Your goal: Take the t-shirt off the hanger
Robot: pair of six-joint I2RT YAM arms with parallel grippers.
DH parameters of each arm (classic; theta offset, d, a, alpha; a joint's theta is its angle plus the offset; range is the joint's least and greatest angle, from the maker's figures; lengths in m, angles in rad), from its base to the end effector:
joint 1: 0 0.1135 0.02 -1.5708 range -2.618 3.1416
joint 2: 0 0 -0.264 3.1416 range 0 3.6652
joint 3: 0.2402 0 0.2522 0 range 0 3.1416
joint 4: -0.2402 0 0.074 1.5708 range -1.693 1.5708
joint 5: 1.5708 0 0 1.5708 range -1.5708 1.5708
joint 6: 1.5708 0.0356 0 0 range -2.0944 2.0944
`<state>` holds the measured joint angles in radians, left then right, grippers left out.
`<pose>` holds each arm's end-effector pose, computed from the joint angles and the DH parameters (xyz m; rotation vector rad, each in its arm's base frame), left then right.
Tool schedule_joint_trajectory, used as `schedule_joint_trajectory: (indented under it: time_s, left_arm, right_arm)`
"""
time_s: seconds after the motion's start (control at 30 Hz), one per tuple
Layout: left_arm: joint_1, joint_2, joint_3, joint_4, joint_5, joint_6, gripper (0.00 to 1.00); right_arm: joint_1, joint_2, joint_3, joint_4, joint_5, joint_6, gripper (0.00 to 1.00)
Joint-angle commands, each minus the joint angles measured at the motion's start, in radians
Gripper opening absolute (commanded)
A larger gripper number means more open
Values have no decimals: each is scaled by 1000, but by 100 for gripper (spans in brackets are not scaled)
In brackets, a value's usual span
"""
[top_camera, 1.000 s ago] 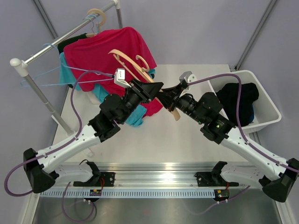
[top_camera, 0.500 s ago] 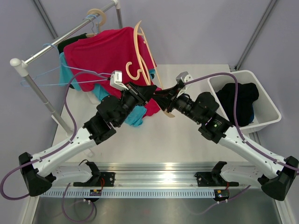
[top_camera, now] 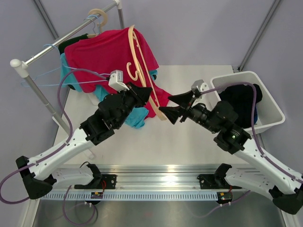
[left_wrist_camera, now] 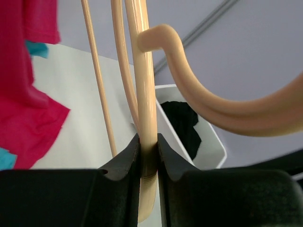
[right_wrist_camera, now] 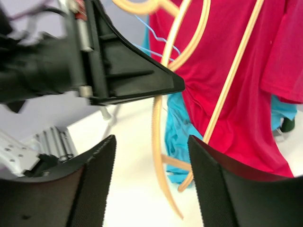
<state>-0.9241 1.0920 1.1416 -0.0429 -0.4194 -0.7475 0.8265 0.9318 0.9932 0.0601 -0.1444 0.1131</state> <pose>0.1601 -0.1880 0.4206 -0.2023 1.6393 -0.9757 0.1397 0.1593 0.4136 -0.6409 1.3678 0.8669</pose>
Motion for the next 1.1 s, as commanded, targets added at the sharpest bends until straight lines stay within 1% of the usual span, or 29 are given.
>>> schedule_joint_trajectory:
  time_s: [0.0,0.1,0.13,0.27,0.37,0.4,0.47,0.5,0.6,0.67,0.7,0.77,0.8,0.93,1.07]
  left_arm:
    - [-4,-53,55,-100,-160,37,0]
    - [-4,-82,69,-205,-252,40,0]
    - [-5,-90,66,-253,-315,39,0]
    - [-5,-133,63,-322,-452,49,0]
    - [-7,-126,115,-331,-521,129,0]
    - [-5,-115,162,-340,-574,143,0]
    - [-4,-80,207,-357,-637,181,0]
    - [-4,-66,251,-362,-704,218,0]
    - [7,-8,314,-364,-804,283,0]
    - [30,25,363,-365,-811,296,0]
    - [69,32,383,-365,-776,297,0]
    - [112,43,398,-371,-727,277,0]
    - [149,58,412,-394,-702,266,0]
    - [195,137,523,-500,-687,212,0]
    - [264,181,566,-523,-619,163,0]
  right_arm:
    - [0,-126,-25,-8,-46,43,72]
    - [0,-218,-77,3,-37,71,78]
    - [0,-249,-97,0,-24,71,80]
    - [0,-278,-105,-35,0,80,84]
    - [0,-275,-103,-48,-20,95,89]
    - [0,-274,-103,-49,-23,105,91]
    - [0,-271,-105,-52,-32,111,91]
    - [-1,-269,-103,-54,-34,114,92]
    - [0,-266,-105,-86,-30,125,96]
    - [0,-260,-99,-95,-30,132,99]
    - [0,-257,-94,-106,-32,144,100]
    - [0,-257,-94,-114,-38,154,100]
    - [0,-258,-96,-115,-41,160,100]
    - [0,-275,-108,-112,-32,165,100]
    - [0,-283,-111,-115,-34,172,99]
